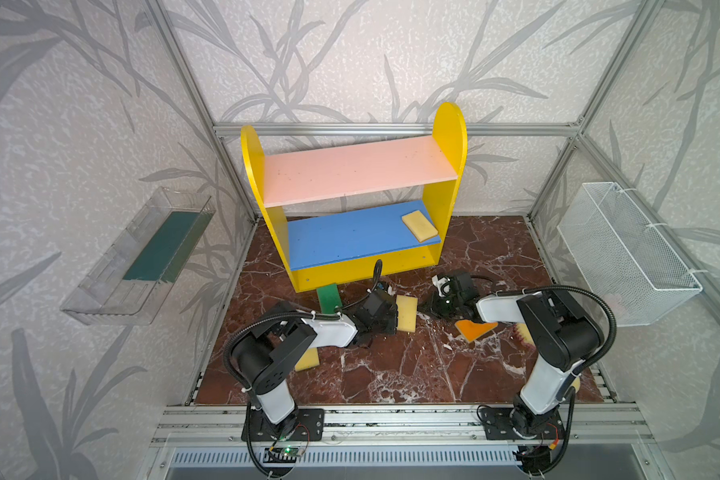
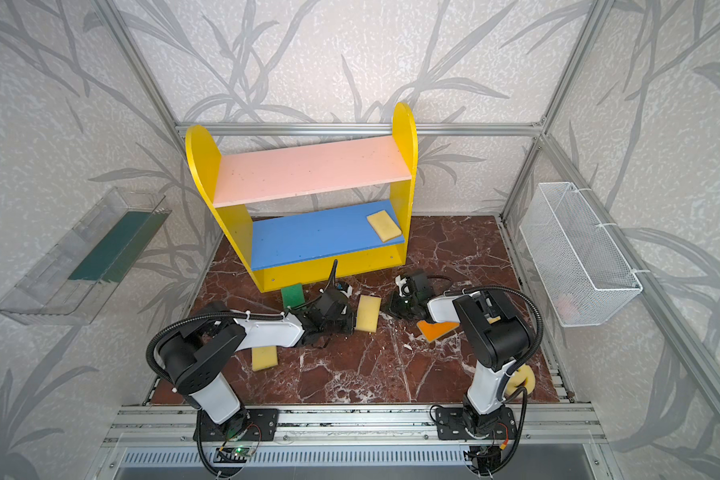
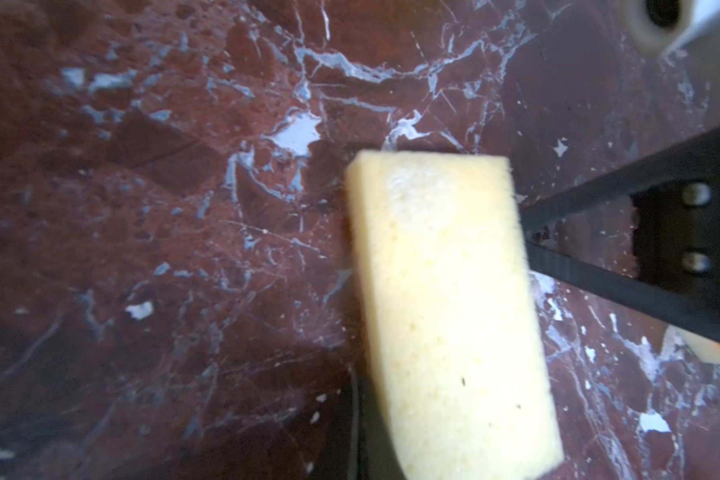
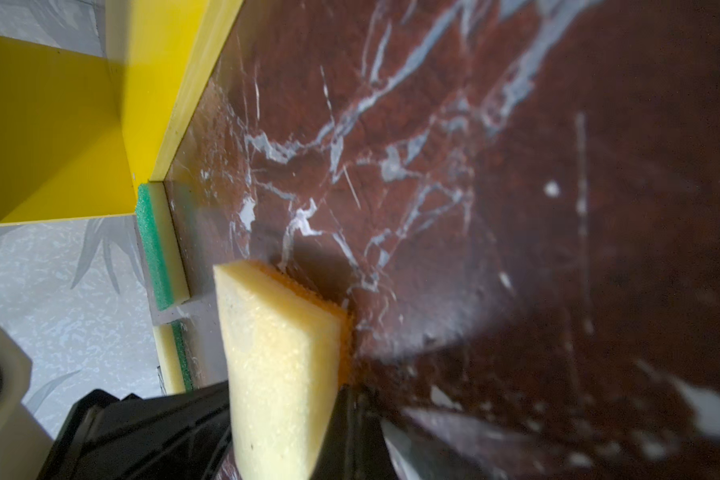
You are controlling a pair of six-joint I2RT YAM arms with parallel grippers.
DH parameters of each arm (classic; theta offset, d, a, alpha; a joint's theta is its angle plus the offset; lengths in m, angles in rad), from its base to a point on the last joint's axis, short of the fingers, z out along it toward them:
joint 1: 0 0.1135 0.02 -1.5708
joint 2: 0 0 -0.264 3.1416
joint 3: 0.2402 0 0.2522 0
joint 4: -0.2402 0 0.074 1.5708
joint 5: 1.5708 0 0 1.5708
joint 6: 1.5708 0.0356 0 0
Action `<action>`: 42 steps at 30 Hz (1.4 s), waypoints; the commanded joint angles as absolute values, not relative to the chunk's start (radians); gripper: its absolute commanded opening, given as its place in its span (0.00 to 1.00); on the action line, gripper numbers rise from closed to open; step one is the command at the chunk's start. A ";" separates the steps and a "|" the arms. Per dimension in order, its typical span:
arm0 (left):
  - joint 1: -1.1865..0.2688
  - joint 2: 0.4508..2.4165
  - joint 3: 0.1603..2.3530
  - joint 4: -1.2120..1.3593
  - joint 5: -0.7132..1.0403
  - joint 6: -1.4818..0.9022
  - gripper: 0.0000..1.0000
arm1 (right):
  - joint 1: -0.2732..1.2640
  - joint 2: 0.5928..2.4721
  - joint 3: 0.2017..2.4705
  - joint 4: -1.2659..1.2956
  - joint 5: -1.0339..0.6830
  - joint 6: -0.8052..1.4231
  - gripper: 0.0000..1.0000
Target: Place and organize the cleaning sponges onto the shelf
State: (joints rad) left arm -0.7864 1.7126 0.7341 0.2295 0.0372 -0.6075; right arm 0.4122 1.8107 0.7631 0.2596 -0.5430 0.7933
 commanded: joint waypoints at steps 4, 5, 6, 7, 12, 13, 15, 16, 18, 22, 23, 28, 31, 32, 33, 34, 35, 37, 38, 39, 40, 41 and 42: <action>-0.830 1.702 0.702 0.298 0.089 -0.671 0.00 | 0.417 1.870 0.843 0.273 -0.573 0.794 0.01; -0.836 1.705 0.700 0.306 0.090 -0.679 0.00 | 0.417 1.874 0.850 0.271 -0.578 0.795 0.02; -0.838 1.706 0.694 0.313 0.092 -0.689 0.00 | 0.416 1.873 0.853 0.265 -0.575 0.793 0.03; -0.836 1.706 0.688 0.323 0.091 -0.696 0.00 | 0.417 1.868 0.855 0.255 -0.569 0.787 0.04; -0.832 1.673 0.660 0.323 0.078 -0.701 0.00 | 0.408 1.798 0.870 0.158 -0.534 0.739 0.23; -0.831 1.663 0.655 0.320 0.076 -0.701 0.00 | 0.404 1.781 0.874 0.131 -0.527 0.728 0.26; -0.830 1.633 0.644 0.313 0.072 -0.700 0.00 | 0.394 1.738 0.874 0.081 -0.504 0.711 0.32; -0.830 1.621 0.640 0.307 0.071 -0.698 0.00 | 0.386 1.715 0.874 0.042 -0.482 0.702 0.34; -0.828 1.590 0.631 0.290 0.069 -0.691 0.07 | 0.372 1.648 0.866 -0.019 -0.443 0.686 0.38; -0.825 1.511 0.609 0.248 0.049 -0.669 0.38 | 0.360 1.522 0.814 -0.104 -0.407 0.681 0.45; -0.824 1.489 0.597 0.245 0.038 -0.666 0.48 | 0.360 1.492 0.788 -0.099 -0.420 0.698 0.47; -0.813 1.393 0.545 0.221 -0.021 -0.655 0.95 | 0.368 1.358 0.593 0.056 -0.488 0.883 0.52; -0.806 1.353 0.532 0.185 -0.043 -0.653 0.97 | 0.400 1.289 0.522 0.084 -0.461 0.952 0.53; -0.803 1.340 0.525 0.182 -0.047 -0.653 0.97 | 0.411 1.271 0.509 0.084 -0.448 0.968 0.53; -0.801 1.327 0.517 0.180 -0.051 -0.656 0.97 | 0.421 1.256 0.498 0.088 -0.436 0.985 0.54; -0.799 1.315 0.510 0.177 -0.057 -0.661 0.97 | 0.427 1.249 0.492 0.091 -0.428 0.997 0.54; -0.796 1.305 0.501 0.173 -0.065 -0.668 0.97 | 0.432 1.246 0.486 0.095 -0.421 1.014 0.54; -0.790 1.283 0.481 0.177 -0.068 -0.675 0.97 | 0.442 1.259 0.482 0.119 -0.420 1.040 0.55; -0.789 1.271 0.468 0.179 -0.070 -0.677 0.98 | 0.446 1.273 0.482 0.134 -0.424 1.049 0.55; -0.787 1.261 0.458 0.182 -0.071 -0.679 0.98 | 0.450 1.293 0.485 0.151 -0.431 1.060 0.55; -0.784 1.250 0.445 0.184 -0.075 -0.681 0.97 | 0.454 1.313 0.491 0.168 -0.436 1.070 0.55; -0.780 1.239 0.434 0.184 -0.077 -0.685 0.97 | 0.459 1.336 0.497 0.182 -0.441 1.078 0.54; -0.776 1.231 0.425 0.185 -0.075 -0.686 0.97 | 0.464 1.361 0.504 0.198 -0.445 1.087 0.53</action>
State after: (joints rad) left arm -0.7879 1.2629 0.4526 0.1989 -0.0437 -0.6708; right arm 0.4488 1.3083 0.4854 0.1310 -0.4435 1.0306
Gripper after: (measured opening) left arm 0.975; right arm 0.541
